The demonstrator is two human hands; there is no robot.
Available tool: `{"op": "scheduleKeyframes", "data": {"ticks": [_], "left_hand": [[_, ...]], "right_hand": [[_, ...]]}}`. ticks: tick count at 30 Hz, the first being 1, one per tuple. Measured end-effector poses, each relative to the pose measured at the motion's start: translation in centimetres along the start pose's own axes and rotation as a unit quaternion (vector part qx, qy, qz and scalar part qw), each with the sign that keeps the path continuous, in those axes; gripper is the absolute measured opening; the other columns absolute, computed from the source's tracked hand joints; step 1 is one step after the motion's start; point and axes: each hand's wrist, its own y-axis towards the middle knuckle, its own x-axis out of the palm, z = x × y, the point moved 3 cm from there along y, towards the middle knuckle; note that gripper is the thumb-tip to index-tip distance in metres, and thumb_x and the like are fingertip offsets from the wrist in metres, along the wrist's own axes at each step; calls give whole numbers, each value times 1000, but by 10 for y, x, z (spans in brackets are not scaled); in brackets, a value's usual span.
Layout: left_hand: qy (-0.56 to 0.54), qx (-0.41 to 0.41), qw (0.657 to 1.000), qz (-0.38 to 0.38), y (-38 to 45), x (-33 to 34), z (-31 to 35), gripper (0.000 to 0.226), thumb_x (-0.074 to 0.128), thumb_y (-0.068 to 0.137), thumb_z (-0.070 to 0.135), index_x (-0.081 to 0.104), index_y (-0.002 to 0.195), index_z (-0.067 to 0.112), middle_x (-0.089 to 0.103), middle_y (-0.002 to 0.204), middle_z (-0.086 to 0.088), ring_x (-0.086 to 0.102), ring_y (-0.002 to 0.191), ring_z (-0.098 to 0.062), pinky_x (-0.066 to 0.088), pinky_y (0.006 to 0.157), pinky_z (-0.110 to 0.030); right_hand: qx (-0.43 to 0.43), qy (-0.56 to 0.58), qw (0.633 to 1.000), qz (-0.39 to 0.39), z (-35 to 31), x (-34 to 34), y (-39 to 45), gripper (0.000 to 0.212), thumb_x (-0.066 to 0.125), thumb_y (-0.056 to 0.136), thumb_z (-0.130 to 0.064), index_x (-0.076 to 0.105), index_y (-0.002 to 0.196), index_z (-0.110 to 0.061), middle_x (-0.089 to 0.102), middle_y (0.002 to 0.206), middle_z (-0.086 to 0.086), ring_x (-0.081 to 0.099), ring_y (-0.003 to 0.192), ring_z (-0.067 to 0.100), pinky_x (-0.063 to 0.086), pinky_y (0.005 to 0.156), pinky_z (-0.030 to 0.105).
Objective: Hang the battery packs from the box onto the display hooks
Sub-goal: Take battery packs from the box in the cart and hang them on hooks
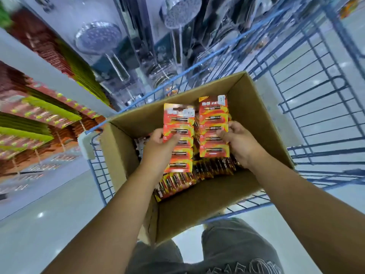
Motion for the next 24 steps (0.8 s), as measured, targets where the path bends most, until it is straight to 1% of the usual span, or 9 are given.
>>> {"op": "scheduleKeyframes", "data": {"ticks": [4,7,10,12,14,17,19,21,24], "left_hand": [[-57,43,997,43,-48,-37,36,16,74,96,29,67,110,27,80,102,0,79,83,-19,61,68,-35],[-95,90,990,45,-88,-73,66,16,70,99,22,69,115,22,81,101,-4,79,85,-24,62,70,-39],[-134,133,980,67,-128,-118,99,19,66,101,15,67,120,16,80,94,-5,78,76,-23,61,57,-36],[-150,163,972,84,-155,-147,121,17,64,102,13,67,119,15,78,93,-9,75,71,-24,58,51,-35],[-155,190,964,107,-183,-176,140,16,64,103,15,68,118,19,79,99,-12,76,76,-29,61,56,-40],[-175,231,946,144,-222,-216,165,12,62,104,17,68,115,17,80,92,-9,77,72,-27,62,53,-43],[-194,251,934,165,-244,-241,176,14,63,104,19,69,117,17,80,97,-11,77,76,-28,63,67,-53],[-192,273,924,185,-263,-265,184,16,66,102,26,70,117,21,80,103,-12,78,88,-32,63,80,-61],[-209,309,906,200,-285,-297,198,11,67,101,29,69,111,25,81,99,-8,79,87,-33,64,76,-54]], "right_hand": [[-57,46,991,-108,-37,33,-58,30,58,99,2,62,121,-19,76,114,9,74,102,27,63,85,45],[-84,73,983,-146,-67,61,-93,43,63,96,-4,55,137,-14,68,126,19,72,103,32,62,82,48],[-117,75,972,-191,-99,103,-124,53,68,91,-15,56,142,-13,70,121,17,73,97,31,62,77,45],[-147,60,965,-211,-120,136,-148,54,70,88,-15,58,140,-9,70,115,16,71,93,30,61,81,44],[-177,39,958,-223,-139,169,-173,49,72,86,-17,62,134,-11,72,114,15,71,96,31,58,88,47],[-224,8,943,-244,-164,218,-208,35,71,91,-19,67,126,-19,77,113,11,74,100,30,58,91,50],[-252,-14,932,-260,-176,249,-230,28,69,95,-19,68,123,-22,78,114,10,74,103,30,58,93,51],[-273,-35,922,-273,-186,281,-252,35,73,93,-26,67,128,-22,77,118,8,72,110,32,55,100,56],[-289,-37,913,-287,-197,320,-279,51,84,84,-31,65,131,-23,76,123,9,70,117,36,49,106,64]]}}
